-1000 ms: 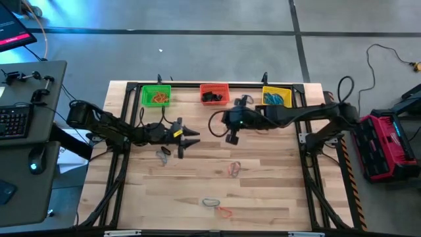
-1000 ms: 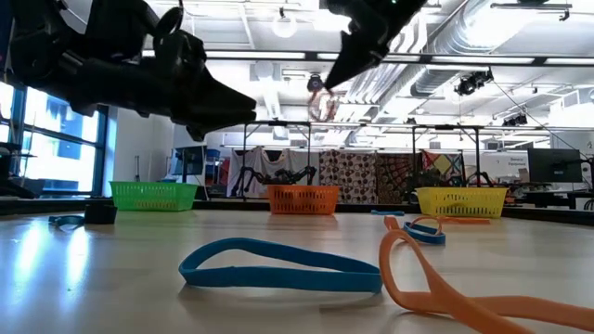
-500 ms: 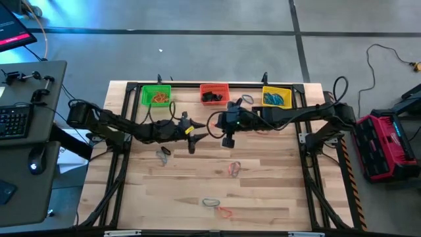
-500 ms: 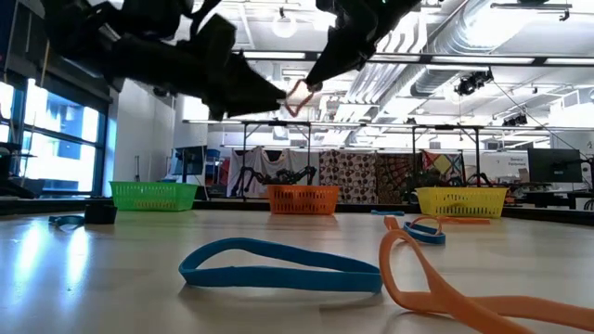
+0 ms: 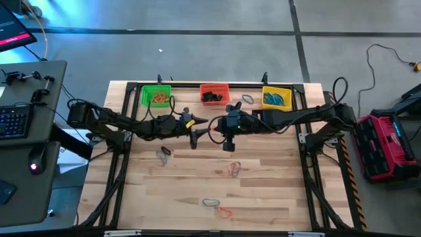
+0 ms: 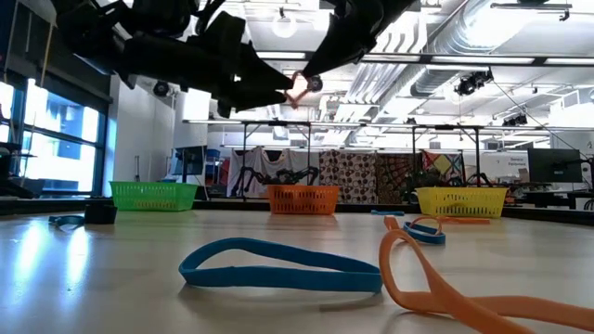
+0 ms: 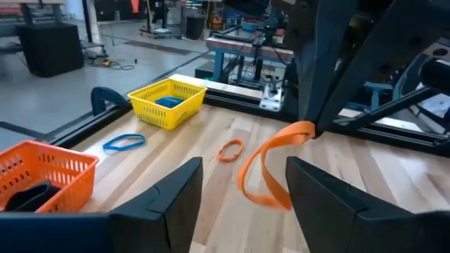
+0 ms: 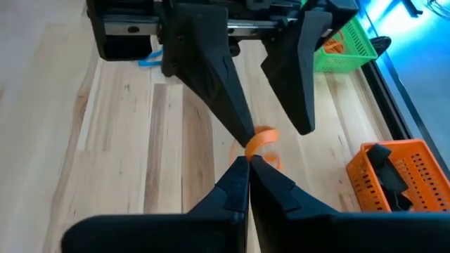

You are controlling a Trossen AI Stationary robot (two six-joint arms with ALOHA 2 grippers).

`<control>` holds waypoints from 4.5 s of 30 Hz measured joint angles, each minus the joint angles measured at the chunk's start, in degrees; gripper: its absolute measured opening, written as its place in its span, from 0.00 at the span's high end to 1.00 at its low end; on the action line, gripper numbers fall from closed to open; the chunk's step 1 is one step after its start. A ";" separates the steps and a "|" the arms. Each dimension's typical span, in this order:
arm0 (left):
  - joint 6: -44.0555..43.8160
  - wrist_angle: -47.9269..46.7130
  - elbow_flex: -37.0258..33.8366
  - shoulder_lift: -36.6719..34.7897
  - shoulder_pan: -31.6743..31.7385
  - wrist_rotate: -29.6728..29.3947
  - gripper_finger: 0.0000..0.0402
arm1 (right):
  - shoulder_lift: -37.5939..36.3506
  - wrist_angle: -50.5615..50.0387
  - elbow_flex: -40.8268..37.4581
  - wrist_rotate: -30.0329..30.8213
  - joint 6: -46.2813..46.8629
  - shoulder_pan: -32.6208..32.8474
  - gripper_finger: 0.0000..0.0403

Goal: Sort rubber bands into baskets
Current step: Put the orange rubber band into the green bin, then put the blue rubber band into the yellow bin

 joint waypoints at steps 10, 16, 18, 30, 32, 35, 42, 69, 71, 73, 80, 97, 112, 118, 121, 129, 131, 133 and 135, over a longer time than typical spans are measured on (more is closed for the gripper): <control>5.47 0.65 0.02 0.00 -0.07 3.14 0.91 | 0.00 0.27 0.00 0.03 -0.04 0.00 1.00; 6.02 0.61 0.02 0.00 -0.07 3.35 0.98 | 0.00 0.27 0.00 0.27 0.18 0.00 1.00; 6.00 0.63 0.02 0.00 -0.07 3.33 0.99 | 0.00 0.27 0.00 0.80 0.73 0.00 1.00; 6.00 -0.40 0.02 -0.01 0.31 1.59 1.00 | 0.00 0.26 0.00 5.03 1.52 0.00 0.65; 6.00 -1.93 0.02 -0.58 0.86 1.46 1.00 | 0.00 0.17 0.00 5.63 1.75 0.00 0.59; 6.00 -6.05 0.02 -2.95 2.03 -0.62 1.00 | 0.00 -0.77 0.00 5.79 1.97 -0.02 0.53; 3.34 -27.32 0.41 -13.77 8.35 -6.31 1.00 | 0.00 -3.50 0.00 8.22 1.95 -0.02 0.50; 5.96 -67.73 9.14 -8.33 48.62 -11.73 1.00 | -0.02 -5.79 0.00 11.17 1.05 -1.29 0.50; 6.37 -67.57 9.14 -5.97 49.37 -11.43 1.00 | -0.02 -5.79 0.00 11.16 1.05 -1.29 0.50; 6.55 -66.75 9.14 -3.92 49.70 -11.25 0.99 | -0.02 -5.81 0.00 11.15 1.06 -1.28 0.50; 7.41 -65.10 9.25 -1.72 48.41 -11.06 0.89 | -0.02 -5.83 0.00 11.09 1.49 -1.28 0.50; 7.47 -57.80 5.63 -13.12 42.62 -11.26 0.60 | -0.02 -5.89 0.00 11.25 2.94 -6.01 0.50; 4.58 -37.70 -7.50 -28.19 32.76 3.23 0.60 | -0.11 -5.05 -1.30 2.17 -5.05 -19.54 0.50; 0.67 -27.07 -12.64 -32.04 28.58 11.00 0.60 | -0.11 -1.48 -9.20 -0.39 -3.52 -28.24 0.50; -0.49 -23.68 -14.11 -33.33 26.46 13.25 0.60 | -0.09 3.52 -14.42 -1.56 -2.69 -31.54 0.50; 0.74 -20.63 -14.14 -34.38 20.34 14.21 0.60 | 0.09 16.85 -25.04 -2.20 -0.35 -37.48 0.50; 0.93 -19.96 -14.14 -34.37 19.29 14.21 0.60 | 0.61 18.06 -26.18 -2.20 0.39 -38.38 0.50; 0.93 -19.55 -14.14 -34.38 18.44 14.10 0.60 | 1.77 18.71 -26.48 -2.22 0.48 -38.81 0.50; 0.94 -19.12 -14.14 -34.36 17.81 13.99 0.60 | 3.56 19.26 -26.49 -2.25 0.48 -38.88 0.50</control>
